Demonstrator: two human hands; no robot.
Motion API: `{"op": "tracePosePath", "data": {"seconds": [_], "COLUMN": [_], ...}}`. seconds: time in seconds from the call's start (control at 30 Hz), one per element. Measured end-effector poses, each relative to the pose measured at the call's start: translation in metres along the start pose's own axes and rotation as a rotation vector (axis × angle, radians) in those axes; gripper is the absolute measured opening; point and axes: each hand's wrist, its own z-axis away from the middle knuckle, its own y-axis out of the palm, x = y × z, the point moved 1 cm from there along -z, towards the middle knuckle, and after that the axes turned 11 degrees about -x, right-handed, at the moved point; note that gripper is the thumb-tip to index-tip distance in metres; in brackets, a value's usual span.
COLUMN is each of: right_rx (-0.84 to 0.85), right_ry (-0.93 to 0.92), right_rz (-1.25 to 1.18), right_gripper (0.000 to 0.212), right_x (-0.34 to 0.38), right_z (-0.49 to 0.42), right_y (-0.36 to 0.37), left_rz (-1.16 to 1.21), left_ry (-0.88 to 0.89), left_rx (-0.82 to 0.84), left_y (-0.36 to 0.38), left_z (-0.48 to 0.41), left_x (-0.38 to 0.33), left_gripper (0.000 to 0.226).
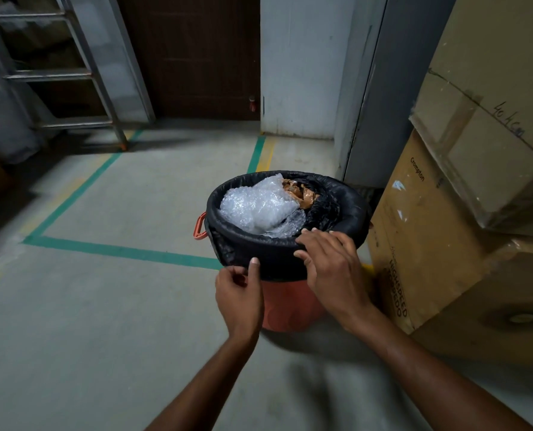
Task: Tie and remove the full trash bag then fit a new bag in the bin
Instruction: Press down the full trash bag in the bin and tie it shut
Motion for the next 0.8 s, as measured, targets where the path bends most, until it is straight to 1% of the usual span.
{"op": "tracePosePath", "data": {"seconds": [0.07, 0.13, 0.17, 0.23, 0.3, 0.33, 0.43, 0.53, 0.57, 0.67, 0.8], "right_rx": [-0.011, -0.014, -0.014, -0.020, -0.029, -0.032, -0.021, -0.014, -0.023, -0.062, -0.097], "right_ry": [-0.005, -0.003, 0.000, 0.001, -0.011, -0.022, -0.046, -0.052, -0.050, -0.016, 0.046], "right_rz": [0.008, 0.014, 0.018, 0.019, 0.009, 0.002, -0.002, 0.009, 0.011, 0.007, 0.007], "right_gripper": [0.031, 0.032, 0.033, 0.031, 0.028, 0.026, 0.024, 0.024, 0.023, 0.022, 0.021], "right_x": [-0.002, -0.002, -0.002, -0.001, 0.000, 0.001, 0.002, 0.002, 0.002, 0.003, 0.007], "right_z": [0.001, 0.002, 0.002, 0.003, 0.003, 0.003, 0.004, 0.003, 0.002, -0.002, -0.006], "right_y": [0.003, 0.004, 0.004, 0.005, 0.005, 0.006, 0.007, 0.009, 0.010, 0.012, 0.012], "left_rz": [0.054, 0.133, 0.190, 0.298, 0.309, 0.299, 0.293, 0.362, 0.395, 0.464, 0.480], "left_ry": [-0.227, -0.407, -0.485, -0.629, -0.675, -0.654, -0.483, -0.324, -0.286, -0.133, 0.076], "left_rx": [-0.013, 0.022, 0.047, 0.088, 0.132, 0.144, 0.138, 0.139, 0.142, 0.167, 0.201], "left_y": [0.006, 0.011, 0.014, 0.018, 0.019, 0.019, 0.016, 0.011, 0.010, 0.009, 0.008], "left_z": [0.001, 0.002, 0.004, 0.008, 0.009, 0.008, 0.004, 0.003, 0.003, 0.002, -0.002], "left_x": [-0.001, -0.003, -0.004, -0.005, -0.004, -0.004, -0.005, -0.016, -0.020, -0.033, -0.041], "left_gripper": [0.040, 0.053, 0.052, 0.042, 0.034, 0.033, 0.034, 0.025, 0.025, 0.029, 0.017]}}
